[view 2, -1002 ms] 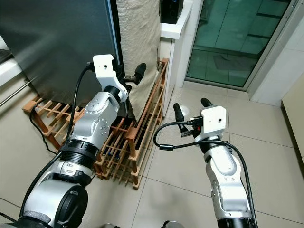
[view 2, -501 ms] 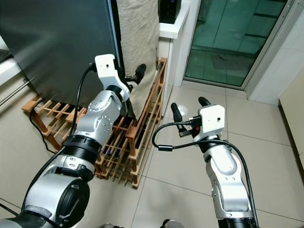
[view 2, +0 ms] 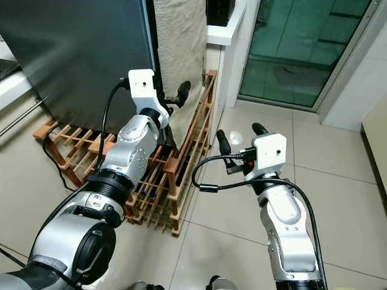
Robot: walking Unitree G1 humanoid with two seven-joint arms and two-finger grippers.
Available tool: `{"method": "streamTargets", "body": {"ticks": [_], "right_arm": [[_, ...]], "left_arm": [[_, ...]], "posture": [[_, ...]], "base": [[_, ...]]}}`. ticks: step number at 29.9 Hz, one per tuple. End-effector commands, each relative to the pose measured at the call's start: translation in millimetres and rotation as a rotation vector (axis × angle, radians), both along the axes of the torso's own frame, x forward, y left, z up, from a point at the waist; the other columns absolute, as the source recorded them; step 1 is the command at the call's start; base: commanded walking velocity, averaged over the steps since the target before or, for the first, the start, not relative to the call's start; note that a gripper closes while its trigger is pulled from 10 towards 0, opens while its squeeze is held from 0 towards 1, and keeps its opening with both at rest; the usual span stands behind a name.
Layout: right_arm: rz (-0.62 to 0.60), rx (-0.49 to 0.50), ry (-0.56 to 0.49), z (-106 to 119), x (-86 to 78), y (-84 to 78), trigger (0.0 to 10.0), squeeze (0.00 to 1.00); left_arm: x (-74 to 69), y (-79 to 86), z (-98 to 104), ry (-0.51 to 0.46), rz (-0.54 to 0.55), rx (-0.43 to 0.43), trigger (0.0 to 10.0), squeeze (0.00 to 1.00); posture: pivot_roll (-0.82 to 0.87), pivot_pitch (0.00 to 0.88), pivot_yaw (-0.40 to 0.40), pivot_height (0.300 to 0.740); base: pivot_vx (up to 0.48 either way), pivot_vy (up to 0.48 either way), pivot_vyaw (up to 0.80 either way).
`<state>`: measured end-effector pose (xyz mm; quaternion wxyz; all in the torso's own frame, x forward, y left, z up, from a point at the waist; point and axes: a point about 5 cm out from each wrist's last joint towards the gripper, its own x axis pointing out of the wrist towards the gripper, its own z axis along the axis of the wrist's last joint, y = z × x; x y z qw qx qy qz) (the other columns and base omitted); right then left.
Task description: Restocking fridge
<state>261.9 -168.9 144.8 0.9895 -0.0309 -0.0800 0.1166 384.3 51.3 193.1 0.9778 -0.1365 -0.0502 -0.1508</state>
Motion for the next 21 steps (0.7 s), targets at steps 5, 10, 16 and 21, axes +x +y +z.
{"method": "streamTargets", "body": {"ticks": [5, 10, 16, 21], "right_arm": [[-0.078, 0.024, -0.034, 6, -10.4, -5.2, 10.0, 0.00], [-0.249, 0.013, -0.133, 18, -29.4, -14.1, 10.0, 0.00], [-0.389, -0.069, -0.213, 28, -53.1, -27.0, 10.0, 0.00], [-0.468, -0.113, -0.266, 36, -57.9, -35.8, 10.0, 0.00]], "left_arm": [[-16.9, 19.9, 7, -0.088, -0.034, -0.032, 10.0, 0.00], [-60.8, 65.4, 8, -0.234, 0.058, 0.018, 10.0, 0.00], [-95.6, 92.8, 2, -0.237, 0.181, 0.096, 10.0, 0.00], [-105.3, 88.7, 9, -0.255, 0.245, 0.043, 10.0, 0.00]], "posture": [[-0.17, 0.051, 0.067, 0.740], [-0.15, 0.032, 0.064, 0.740], [-0.13, 0.004, 0.036, 0.740], [-0.14, 0.000, 0.017, 0.740]], "base": [[0.000, 0.000, 0.00], [0.000, 0.000, 0.00], [0.000, 0.000, 0.00], [0.000, 0.000, 0.00]]}}
